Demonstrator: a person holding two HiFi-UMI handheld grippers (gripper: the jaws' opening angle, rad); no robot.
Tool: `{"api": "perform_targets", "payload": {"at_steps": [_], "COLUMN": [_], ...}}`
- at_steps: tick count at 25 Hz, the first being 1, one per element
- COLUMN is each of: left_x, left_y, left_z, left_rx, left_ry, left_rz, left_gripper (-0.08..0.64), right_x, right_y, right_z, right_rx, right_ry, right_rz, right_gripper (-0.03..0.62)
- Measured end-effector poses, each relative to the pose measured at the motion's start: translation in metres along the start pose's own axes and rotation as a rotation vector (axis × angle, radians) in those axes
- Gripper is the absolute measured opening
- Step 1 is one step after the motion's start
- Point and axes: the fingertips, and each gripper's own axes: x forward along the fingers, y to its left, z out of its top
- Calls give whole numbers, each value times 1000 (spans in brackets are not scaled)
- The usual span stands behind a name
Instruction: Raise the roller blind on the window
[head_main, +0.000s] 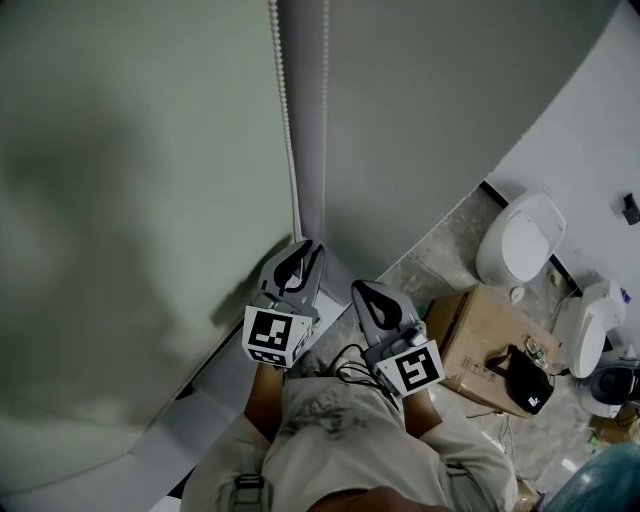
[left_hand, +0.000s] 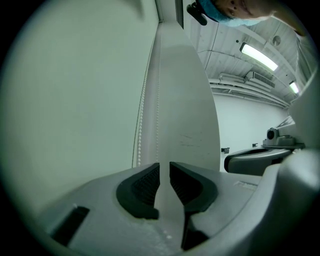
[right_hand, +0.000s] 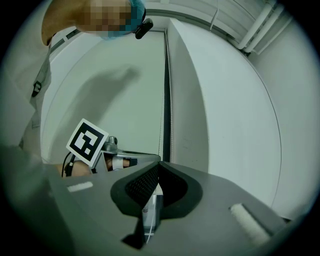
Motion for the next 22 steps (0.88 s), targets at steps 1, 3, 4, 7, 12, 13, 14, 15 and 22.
{"api": "perform_targets", "payload": {"at_steps": [1, 3, 4, 7, 12, 13, 14, 15, 22], "left_x": [3, 9, 11, 17, 34, 36, 38, 39, 49], "left_y": [2, 7, 9, 15, 17, 17, 17, 17, 22], "left_z": [0, -5, -8, -12, -18, -19, -19, -17, -17], "left_rx": [2, 3, 3, 4, 8, 9, 9, 8, -27], "left_ry": [1, 4, 7, 15, 28, 30, 31, 31, 11], "left_rz": [-1, -1, -1, 3, -8, -10, -12, -12, -24], "left_gripper": [72, 78, 80, 89, 106, 107, 109, 109, 101], "right_x": [1, 5, 7, 11, 12, 12, 12, 11, 10], "right_y": [-1, -2, -3, -3, -7, -7, -6, -5, -6], "right_z": [-4, -7, -7, -4, -9, -10, -10, -8, -5], "right_rx": [-1, -3, -3, -1, 17, 14, 11, 7, -1], "right_ry": [9, 14, 13, 8, 6, 11, 15, 12, 13], "right_rz": [-1, -5, -7, -15, -12, -10, -7, -3, -11], "right_gripper": [11, 11, 11, 11, 20, 23, 25, 27, 33]}}
